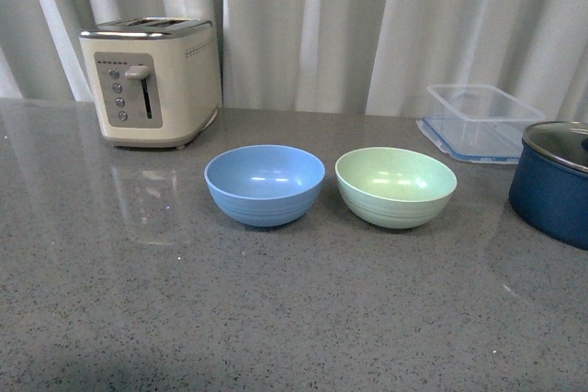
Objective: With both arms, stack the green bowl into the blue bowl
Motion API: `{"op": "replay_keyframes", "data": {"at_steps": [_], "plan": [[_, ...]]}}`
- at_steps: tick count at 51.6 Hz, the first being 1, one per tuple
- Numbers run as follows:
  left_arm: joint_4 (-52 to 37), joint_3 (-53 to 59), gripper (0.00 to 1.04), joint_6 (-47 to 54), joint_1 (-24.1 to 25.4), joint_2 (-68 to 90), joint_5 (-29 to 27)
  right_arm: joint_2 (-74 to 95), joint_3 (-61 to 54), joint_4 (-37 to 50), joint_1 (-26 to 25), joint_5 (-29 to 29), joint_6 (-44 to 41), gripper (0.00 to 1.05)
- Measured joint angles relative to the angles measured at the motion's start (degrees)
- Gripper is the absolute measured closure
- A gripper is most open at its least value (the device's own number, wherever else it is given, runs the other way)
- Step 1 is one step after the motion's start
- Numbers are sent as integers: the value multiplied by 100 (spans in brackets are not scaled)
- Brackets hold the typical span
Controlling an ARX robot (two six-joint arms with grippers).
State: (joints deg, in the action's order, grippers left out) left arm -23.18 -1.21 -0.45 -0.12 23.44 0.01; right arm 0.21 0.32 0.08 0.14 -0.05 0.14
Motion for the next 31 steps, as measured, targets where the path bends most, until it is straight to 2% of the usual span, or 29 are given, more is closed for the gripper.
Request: {"op": "replay_keyframes", "data": {"at_steps": [31], "plan": [[1259, 2, 101, 2, 0, -1309, -2, 0, 0, 0, 0, -2, 0, 10]]}}
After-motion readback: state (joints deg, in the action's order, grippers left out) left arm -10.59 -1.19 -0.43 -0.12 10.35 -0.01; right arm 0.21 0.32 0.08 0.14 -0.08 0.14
